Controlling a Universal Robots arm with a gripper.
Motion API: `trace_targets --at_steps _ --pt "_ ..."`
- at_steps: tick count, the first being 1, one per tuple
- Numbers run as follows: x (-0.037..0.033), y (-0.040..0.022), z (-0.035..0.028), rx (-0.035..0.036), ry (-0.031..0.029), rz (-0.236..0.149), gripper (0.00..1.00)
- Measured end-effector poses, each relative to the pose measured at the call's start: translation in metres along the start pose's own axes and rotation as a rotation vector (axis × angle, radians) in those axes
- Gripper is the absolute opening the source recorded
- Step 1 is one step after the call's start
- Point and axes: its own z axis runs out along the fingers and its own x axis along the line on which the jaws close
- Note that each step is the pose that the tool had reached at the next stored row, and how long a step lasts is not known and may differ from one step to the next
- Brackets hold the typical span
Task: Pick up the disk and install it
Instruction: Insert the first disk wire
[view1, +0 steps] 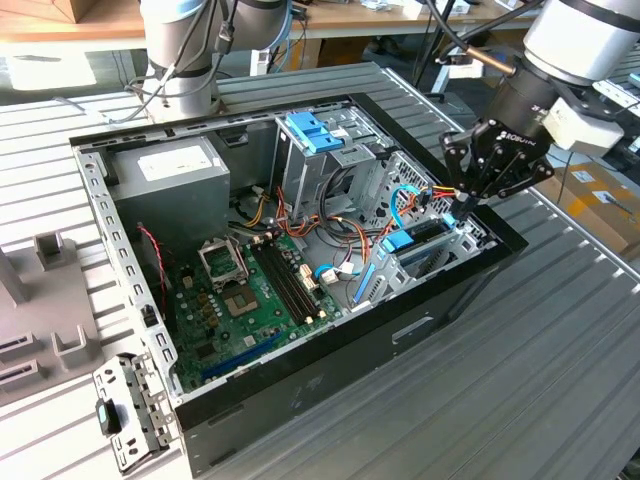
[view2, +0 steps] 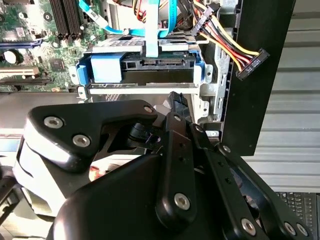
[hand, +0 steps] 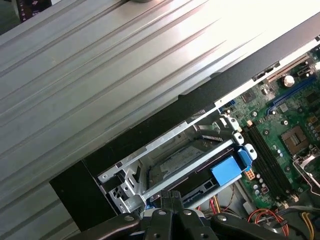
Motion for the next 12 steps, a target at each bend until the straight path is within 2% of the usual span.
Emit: trace_targets --at_steps 12 --pt "0.0000 0.0001 0.0000 -0.0033 0.0039 -0.083 0.11"
